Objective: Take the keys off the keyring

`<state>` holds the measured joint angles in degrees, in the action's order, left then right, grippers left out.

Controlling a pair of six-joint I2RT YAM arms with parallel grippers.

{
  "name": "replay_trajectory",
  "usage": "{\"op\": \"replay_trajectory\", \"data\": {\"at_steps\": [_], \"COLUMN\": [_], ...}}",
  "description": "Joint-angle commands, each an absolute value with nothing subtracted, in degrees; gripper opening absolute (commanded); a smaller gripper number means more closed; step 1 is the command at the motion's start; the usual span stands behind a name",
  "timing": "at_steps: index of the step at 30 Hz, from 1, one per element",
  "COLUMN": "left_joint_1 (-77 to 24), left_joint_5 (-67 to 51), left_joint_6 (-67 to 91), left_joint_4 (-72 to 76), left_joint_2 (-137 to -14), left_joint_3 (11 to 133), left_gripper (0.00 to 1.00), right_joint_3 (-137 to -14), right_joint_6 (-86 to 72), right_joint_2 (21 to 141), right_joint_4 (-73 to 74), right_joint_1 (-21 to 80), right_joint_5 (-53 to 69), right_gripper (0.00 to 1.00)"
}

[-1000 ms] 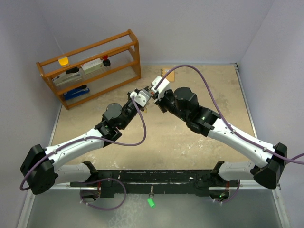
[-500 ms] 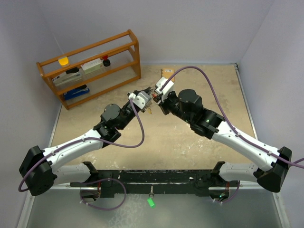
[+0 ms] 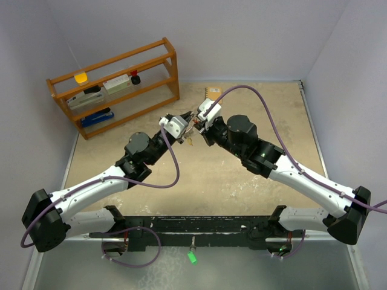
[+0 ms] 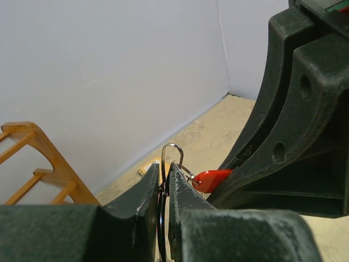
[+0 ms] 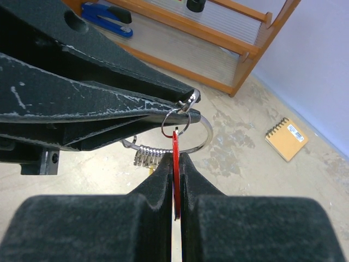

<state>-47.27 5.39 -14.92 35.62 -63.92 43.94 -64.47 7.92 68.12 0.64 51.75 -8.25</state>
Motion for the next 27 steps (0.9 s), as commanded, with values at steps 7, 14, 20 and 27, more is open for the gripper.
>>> {"op": "replay_trajectory", "data": {"at_steps": [7,14,20,27], "left_joint_1": [-46.0,-46.0,-46.1,-46.0], "left_joint_5": [9.3,9.4,9.5,8.8], "left_joint_6": [-17.9,-19.0,-19.9,-19.4], "left_joint_4": [51.3,51.6,52.4,52.0], "left_joint_2": [-57.5,-58.2,-57.9,-57.0], "left_joint_3": [52.9,54.7,55.5,55.3], "left_gripper": [0.0,0.0,0.0,0.0], "right_joint_3": [-60.7,-61.7,-62.6,-62.8], "right_joint_6": [6.4,4.3,2.3,0.4], "right_joint_2": [68.9,69.8,71.9,72.3], "right_joint_4": [17.4,24.2,29.5,28.6], "right_joint_1": [51.4,51.3,51.3,51.2], "right_joint_5": [-18.6,-20.6,-21.2,-25.8], "right_gripper": [0.0,0.0,0.0,0.0]}}
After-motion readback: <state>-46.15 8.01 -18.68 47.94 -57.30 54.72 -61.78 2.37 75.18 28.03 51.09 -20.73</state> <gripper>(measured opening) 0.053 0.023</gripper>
